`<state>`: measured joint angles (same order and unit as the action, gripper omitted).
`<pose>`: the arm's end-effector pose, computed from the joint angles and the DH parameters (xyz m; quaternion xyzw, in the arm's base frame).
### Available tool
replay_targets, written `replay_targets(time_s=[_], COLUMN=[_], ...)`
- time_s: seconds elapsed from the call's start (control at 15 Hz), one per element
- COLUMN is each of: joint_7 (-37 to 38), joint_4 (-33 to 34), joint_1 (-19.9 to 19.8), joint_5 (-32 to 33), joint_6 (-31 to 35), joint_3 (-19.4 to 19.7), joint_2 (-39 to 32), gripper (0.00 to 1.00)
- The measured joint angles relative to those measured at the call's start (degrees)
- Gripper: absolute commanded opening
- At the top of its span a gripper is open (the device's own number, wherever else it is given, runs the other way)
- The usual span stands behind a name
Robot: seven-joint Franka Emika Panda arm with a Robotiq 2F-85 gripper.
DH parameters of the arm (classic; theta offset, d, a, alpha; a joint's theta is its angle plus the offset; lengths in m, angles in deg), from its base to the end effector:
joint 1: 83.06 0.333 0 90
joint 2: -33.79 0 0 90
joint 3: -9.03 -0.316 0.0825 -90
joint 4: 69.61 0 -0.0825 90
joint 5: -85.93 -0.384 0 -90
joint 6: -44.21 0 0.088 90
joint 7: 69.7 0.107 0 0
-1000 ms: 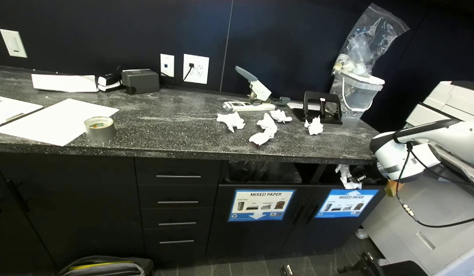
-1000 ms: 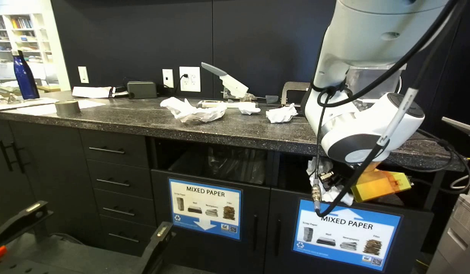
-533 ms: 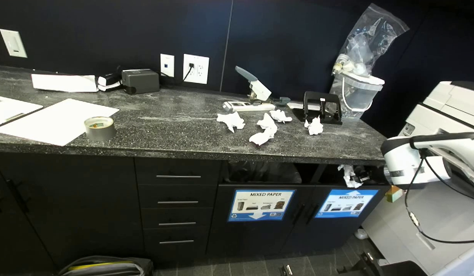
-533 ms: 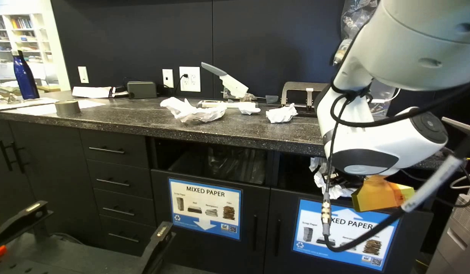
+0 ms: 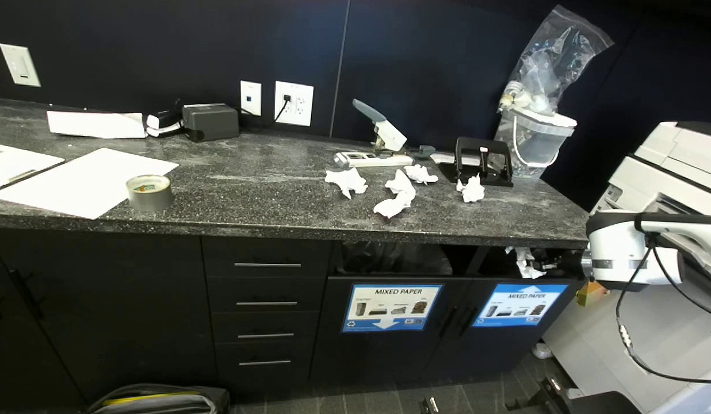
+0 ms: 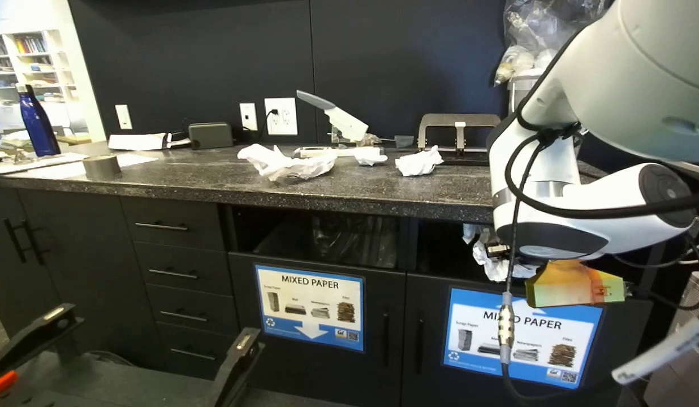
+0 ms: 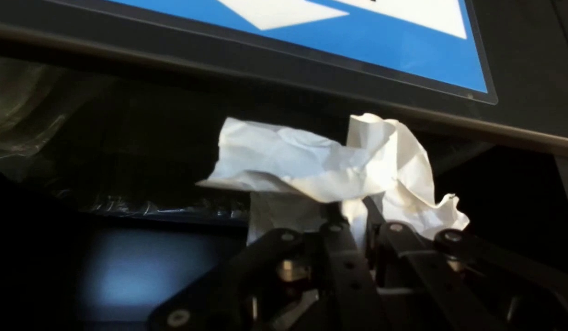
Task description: Pick up the pieces of papers from the countertop and put them in the right bin.
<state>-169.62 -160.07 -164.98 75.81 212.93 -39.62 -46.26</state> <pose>0.5040 -0.4544 0.0200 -0.8964 -0.1401 -0.4182 0.0438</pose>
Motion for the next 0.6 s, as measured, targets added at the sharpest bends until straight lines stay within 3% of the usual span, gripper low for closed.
replay_targets(time_s=[0.6], joint_7=[0.98], joint_4=[5.82], joint_1=[5.23], joint_5=[-0.98], joint_6=[-0.74], joint_3=[-0.56], joint_2=[-5.74], gripper=[0.10])
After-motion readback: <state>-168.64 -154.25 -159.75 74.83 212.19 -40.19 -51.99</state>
